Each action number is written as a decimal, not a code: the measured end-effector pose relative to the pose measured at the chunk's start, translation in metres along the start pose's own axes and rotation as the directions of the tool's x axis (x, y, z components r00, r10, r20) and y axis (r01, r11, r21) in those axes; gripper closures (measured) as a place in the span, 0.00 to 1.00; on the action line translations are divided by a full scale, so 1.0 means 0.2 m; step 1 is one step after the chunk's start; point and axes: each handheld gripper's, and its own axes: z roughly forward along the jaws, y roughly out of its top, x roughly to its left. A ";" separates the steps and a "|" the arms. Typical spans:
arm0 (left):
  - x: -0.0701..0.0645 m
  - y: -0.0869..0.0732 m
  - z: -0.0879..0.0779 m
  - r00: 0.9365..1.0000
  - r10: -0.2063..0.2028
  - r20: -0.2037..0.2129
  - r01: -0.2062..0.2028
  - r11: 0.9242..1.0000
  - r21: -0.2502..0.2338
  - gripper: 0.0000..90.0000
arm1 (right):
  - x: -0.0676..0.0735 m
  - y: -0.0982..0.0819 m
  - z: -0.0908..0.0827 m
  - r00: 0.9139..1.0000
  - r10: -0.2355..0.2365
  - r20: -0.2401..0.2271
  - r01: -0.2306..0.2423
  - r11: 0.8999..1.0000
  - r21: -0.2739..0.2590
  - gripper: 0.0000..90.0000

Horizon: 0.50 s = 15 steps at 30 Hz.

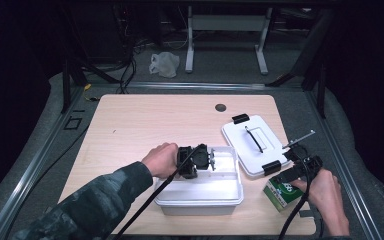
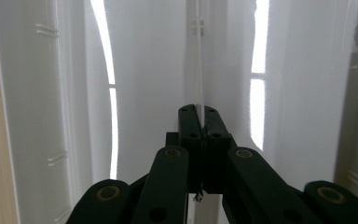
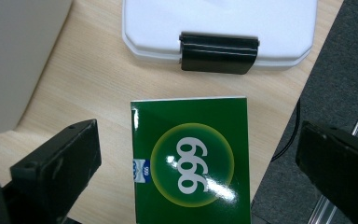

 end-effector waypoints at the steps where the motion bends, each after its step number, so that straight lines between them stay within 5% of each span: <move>1: 0.00 0.00 0.00 1.000 0.000 0.000 0.000 1.000 0.000 0.99 | 0.00 0.00 0.00 1.000 0.000 0.000 0.000 1.000 0.000 0.00; 15: -0.02 0.06 0.00 1.000 0.004 0.000 -0.004 1.000 -0.014 0.99 | 0.00 0.01 0.00 1.000 -0.003 -0.006 0.003 1.000 0.003 0.00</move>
